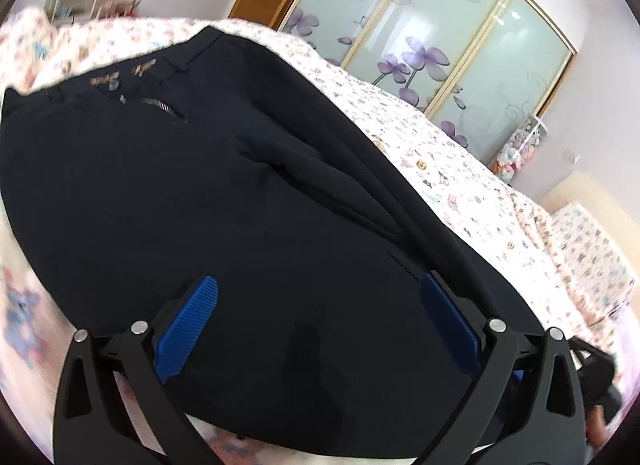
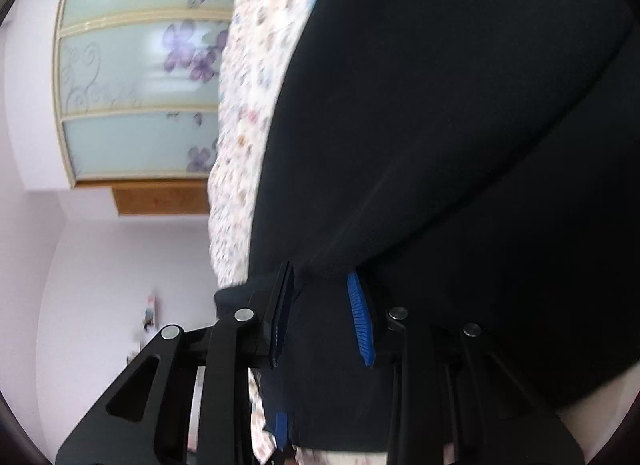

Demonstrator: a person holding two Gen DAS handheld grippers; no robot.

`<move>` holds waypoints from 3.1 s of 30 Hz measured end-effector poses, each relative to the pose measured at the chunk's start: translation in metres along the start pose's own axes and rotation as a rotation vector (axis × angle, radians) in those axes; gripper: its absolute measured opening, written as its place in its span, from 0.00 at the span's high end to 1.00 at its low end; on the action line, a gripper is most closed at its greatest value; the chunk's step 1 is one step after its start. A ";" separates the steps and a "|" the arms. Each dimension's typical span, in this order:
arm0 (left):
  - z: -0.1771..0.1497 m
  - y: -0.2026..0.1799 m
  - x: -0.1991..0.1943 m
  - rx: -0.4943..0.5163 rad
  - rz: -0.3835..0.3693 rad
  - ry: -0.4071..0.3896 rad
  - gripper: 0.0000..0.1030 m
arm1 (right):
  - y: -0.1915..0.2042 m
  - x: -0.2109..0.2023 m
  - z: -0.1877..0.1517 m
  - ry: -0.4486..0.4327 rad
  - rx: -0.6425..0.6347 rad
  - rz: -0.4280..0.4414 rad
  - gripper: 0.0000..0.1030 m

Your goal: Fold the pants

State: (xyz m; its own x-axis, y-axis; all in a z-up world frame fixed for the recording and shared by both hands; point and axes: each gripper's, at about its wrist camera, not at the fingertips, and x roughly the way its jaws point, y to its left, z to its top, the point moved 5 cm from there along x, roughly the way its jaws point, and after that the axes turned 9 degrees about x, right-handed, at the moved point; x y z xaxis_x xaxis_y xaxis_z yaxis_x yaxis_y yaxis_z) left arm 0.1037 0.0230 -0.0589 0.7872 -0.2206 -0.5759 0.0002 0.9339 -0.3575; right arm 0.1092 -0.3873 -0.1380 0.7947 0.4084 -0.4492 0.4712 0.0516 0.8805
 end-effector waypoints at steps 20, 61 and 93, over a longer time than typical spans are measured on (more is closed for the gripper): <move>0.015 0.005 -0.008 0.149 0.049 0.008 0.02 | -0.040 -0.056 -0.023 -0.003 -0.237 -0.056 0.97; 0.102 0.126 -0.060 -0.162 0.377 -0.010 0.93 | 0.003 -0.047 -0.029 -0.036 -0.301 -0.043 0.96; -0.008 -0.007 -0.070 0.176 0.313 -0.277 0.03 | 0.009 -0.230 0.069 -0.565 -0.399 -0.255 0.55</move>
State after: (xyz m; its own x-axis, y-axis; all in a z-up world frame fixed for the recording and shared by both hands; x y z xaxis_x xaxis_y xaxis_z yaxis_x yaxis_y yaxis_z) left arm 0.0433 0.0296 -0.0221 0.9013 0.1410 -0.4097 -0.1781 0.9825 -0.0537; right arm -0.0431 -0.5434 -0.0375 0.8059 -0.1868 -0.5618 0.5780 0.4539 0.6782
